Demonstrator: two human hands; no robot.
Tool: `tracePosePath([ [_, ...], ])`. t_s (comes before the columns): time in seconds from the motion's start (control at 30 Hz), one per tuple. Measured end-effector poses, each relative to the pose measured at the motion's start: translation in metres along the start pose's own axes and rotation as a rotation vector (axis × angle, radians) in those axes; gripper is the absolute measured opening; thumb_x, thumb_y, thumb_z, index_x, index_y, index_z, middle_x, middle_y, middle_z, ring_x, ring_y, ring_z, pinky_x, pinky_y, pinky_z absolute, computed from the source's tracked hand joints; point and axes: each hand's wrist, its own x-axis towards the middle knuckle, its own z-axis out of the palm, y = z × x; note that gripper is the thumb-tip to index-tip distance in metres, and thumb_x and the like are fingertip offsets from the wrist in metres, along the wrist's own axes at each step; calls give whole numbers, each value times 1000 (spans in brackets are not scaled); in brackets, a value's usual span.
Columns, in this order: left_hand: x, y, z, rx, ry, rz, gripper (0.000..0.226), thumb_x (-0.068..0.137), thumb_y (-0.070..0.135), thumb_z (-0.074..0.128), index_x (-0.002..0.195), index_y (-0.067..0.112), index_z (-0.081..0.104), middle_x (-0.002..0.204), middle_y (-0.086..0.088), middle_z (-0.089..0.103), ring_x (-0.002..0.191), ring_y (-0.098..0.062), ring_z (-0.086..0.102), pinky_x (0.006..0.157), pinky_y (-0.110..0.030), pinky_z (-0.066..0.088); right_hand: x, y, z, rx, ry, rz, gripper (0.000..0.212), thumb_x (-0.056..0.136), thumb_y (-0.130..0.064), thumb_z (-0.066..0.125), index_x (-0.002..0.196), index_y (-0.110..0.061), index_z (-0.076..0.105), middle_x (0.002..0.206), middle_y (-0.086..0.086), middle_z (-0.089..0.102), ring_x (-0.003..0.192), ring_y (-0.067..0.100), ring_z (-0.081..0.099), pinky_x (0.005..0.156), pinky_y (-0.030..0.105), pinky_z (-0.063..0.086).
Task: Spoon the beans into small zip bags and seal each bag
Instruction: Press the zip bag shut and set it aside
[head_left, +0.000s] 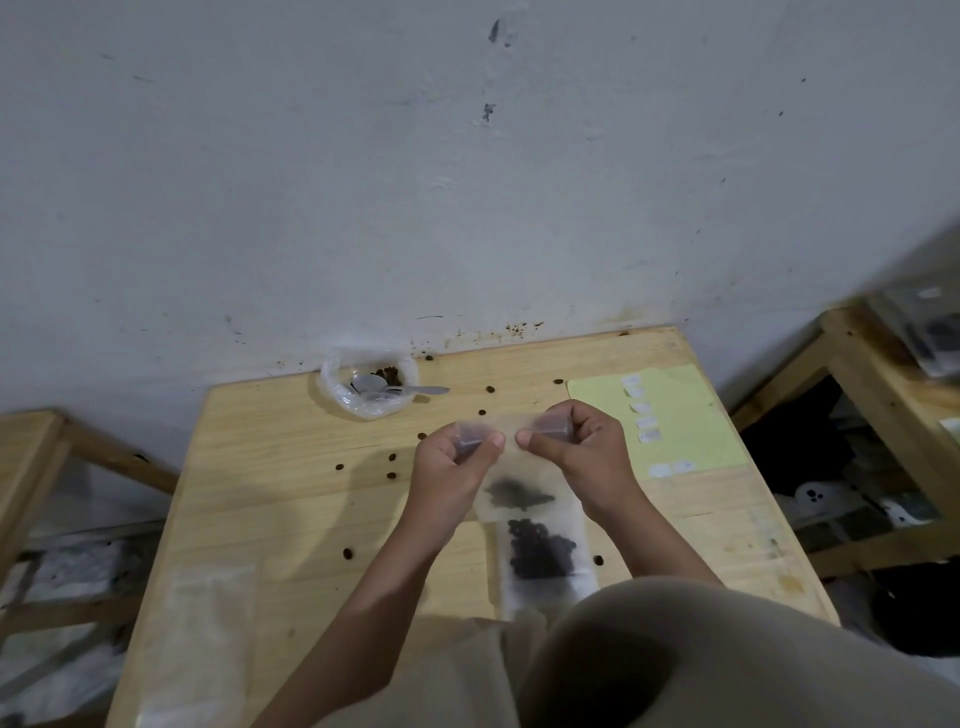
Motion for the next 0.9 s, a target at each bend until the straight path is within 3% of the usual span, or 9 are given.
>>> tracePosePath([
  [0.1, 1, 2, 4, -29, -4, -9, 6, 84, 1, 65, 83, 5, 68, 69, 2, 71, 67, -6, 66, 63, -16, 50, 2, 1, -2, 25, -9, 20, 24, 67, 5, 79, 66, -10, 61, 69, 13, 61, 69, 24, 57, 69, 35, 50],
  [0.27, 6, 2, 4, 30, 72, 7, 6, 84, 5, 67, 82, 10, 70, 76, -2, 72, 74, -12, 68, 70, -22, 53, 2, 6, -2, 134, -1, 88, 7, 76, 1, 72, 78, -5, 69, 81, 20, 63, 77, 27, 61, 75, 34, 54],
  [0.37, 9, 0, 3, 45, 111, -10, 6, 83, 5, 68, 82, 11, 70, 76, 0, 72, 73, -9, 68, 72, -22, 54, 5, 8, -6, 108, 38, 109, 11, 80, -3, 70, 71, -8, 69, 71, 13, 66, 70, 20, 62, 69, 29, 52],
  [0.43, 10, -2, 2, 47, 95, -21, 7, 83, 6, 68, 83, 12, 69, 77, 0, 72, 74, -8, 68, 71, -19, 53, 6, 10, -6, 66, 42, 81, 12, 81, -2, 69, 70, -7, 67, 66, 4, 68, 65, 14, 62, 66, 25, 53],
  [0.53, 9, -7, 0, -27, 68, -81, 5, 82, 7, 69, 85, 11, 69, 77, 0, 72, 74, -10, 67, 69, -21, 52, 7, 9, -7, 51, 58, 67, 14, 82, 1, 67, 70, -6, 64, 65, 0, 70, 66, 14, 63, 70, 29, 55],
  [0.73, 1, -28, -6, 113, -29, -258, 3, 86, 9, 65, 85, 11, 67, 86, -6, 69, 79, -16, 65, 66, -26, 56, 1, 14, -17, 43, 149, 239, 9, 84, -12, 69, 80, -7, 62, 80, 10, 69, 68, 15, 69, 64, 34, 59],
  [0.83, -4, -40, -1, 146, 17, -376, 5, 87, 12, 64, 89, 8, 66, 89, -7, 69, 83, -21, 65, 73, -34, 56, -6, 34, -22, -174, 172, 302, 31, 76, -19, 78, 100, -17, 57, 88, 10, 65, 79, 24, 69, 66, 37, 56],
  [0.9, -6, -51, 2, 193, 55, -411, 11, 85, 12, 67, 94, 8, 63, 94, -7, 67, 88, -23, 64, 75, -34, 56, -12, 46, -26, -349, 185, 287, 46, 73, -14, 79, 107, -20, 49, 89, 4, 61, 76, 20, 64, 65, 29, 54],
])
